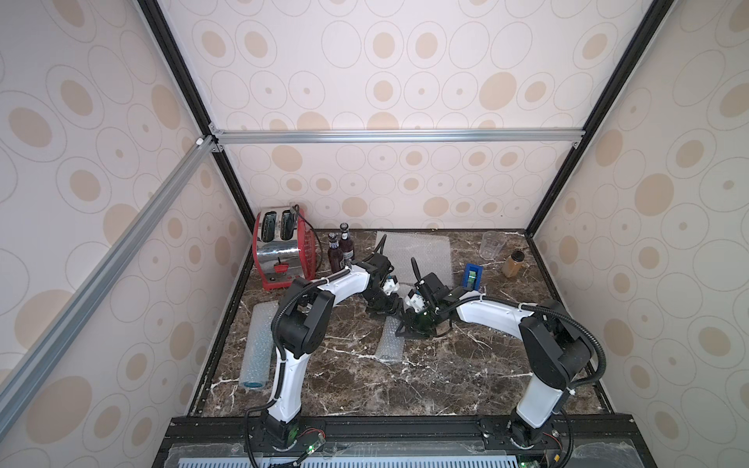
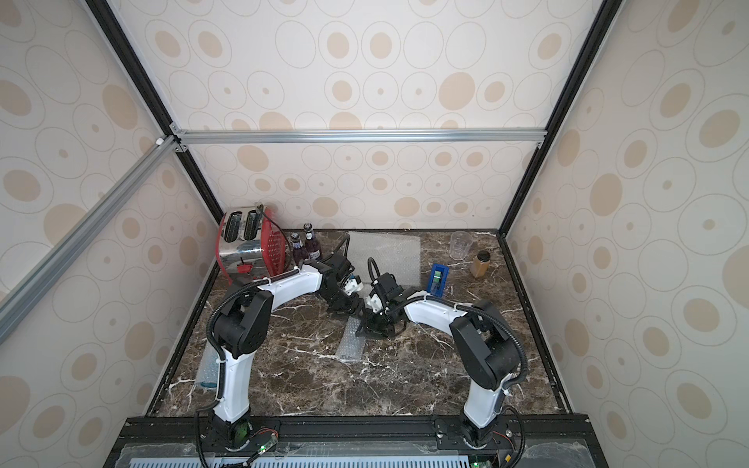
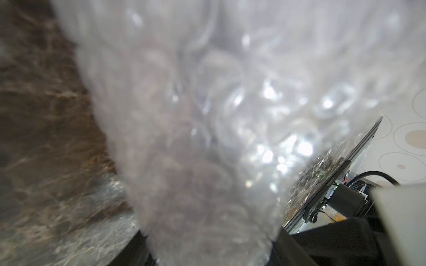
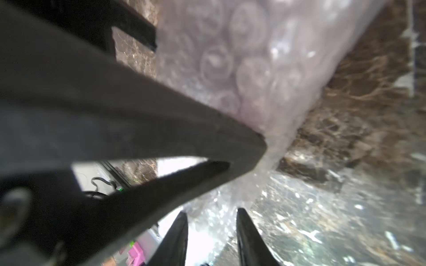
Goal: Wrap wine bottles in bubble wrap
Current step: Wrap the wine bottle in bubble wrap, then tear off the tape using the Tape Cutter.
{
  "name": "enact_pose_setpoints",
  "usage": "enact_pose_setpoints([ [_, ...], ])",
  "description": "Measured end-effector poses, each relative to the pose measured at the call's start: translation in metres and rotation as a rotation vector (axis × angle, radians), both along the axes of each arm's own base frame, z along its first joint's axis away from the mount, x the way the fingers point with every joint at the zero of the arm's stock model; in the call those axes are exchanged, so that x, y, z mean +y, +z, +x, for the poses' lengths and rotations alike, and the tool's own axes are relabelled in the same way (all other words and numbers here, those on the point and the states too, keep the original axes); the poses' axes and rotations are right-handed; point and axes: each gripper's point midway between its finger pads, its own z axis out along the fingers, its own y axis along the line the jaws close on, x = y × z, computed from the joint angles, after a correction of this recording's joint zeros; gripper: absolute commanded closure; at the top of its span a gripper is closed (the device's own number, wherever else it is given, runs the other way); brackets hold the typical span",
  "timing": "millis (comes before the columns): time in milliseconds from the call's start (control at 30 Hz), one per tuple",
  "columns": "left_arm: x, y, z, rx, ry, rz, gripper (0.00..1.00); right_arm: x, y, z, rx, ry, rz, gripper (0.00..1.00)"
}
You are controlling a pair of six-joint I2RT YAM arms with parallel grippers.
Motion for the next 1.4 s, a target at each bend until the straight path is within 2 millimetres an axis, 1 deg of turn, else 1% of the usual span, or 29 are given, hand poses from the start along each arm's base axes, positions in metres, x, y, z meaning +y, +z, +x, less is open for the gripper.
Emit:
enact_pose_setpoints([
  [67,0.004,0.000,-0.001,-0.007,0.011,-0.019,0.40,-0.008,0.006,0.000,-0.015,-0.004,-0.020,0.51],
  [167,0.014,0.000,-0.003,-0.003,0.049,-0.045,0.44,-0.026,0.029,0.007,-0.064,-0.043,-0.024,0.48],
  [300,0.026,-0.001,-0.004,0.002,0.094,-0.074,0.47,-0.070,0.069,0.034,-0.165,-0.162,-0.012,0.47],
  [400,0.026,0.000,-0.003,0.002,0.099,-0.085,0.47,-0.106,0.086,0.052,-0.215,-0.262,-0.009,0.48],
  [467,0.026,0.000,-0.002,0.005,0.099,-0.083,0.48,-0.130,0.091,0.063,-0.226,-0.325,-0.014,0.50],
  [533,0.025,-0.001,-0.002,0.011,0.099,-0.085,0.48,-0.153,0.089,0.073,-0.228,-0.375,-0.022,0.52],
  [600,0.024,-0.001,-0.002,0.016,0.098,-0.088,0.48,-0.176,0.085,0.080,-0.217,-0.423,-0.033,0.55],
  [700,0.025,0.000,-0.002,0.018,0.100,-0.089,0.49,-0.202,0.075,0.093,-0.192,-0.482,-0.035,0.59],
  [900,0.024,-0.001,-0.002,0.025,0.099,-0.095,0.50,-0.225,0.045,0.116,-0.116,-0.535,-0.004,0.65],
  [1000,0.024,-0.001,-0.003,0.028,0.098,-0.098,0.50,-0.234,0.036,0.130,-0.103,-0.557,0.020,0.68],
  [1100,0.023,-0.001,-0.003,0.032,0.097,-0.101,0.50,-0.240,0.034,0.146,-0.114,-0.572,0.050,0.70],
  [1267,0.022,-0.001,-0.004,0.036,0.095,-0.102,0.51,-0.245,0.035,0.167,-0.138,-0.582,0.088,0.72],
  [1400,0.022,-0.001,-0.004,0.042,0.093,-0.095,0.51,-0.246,0.035,0.174,-0.149,-0.581,0.104,0.72],
])
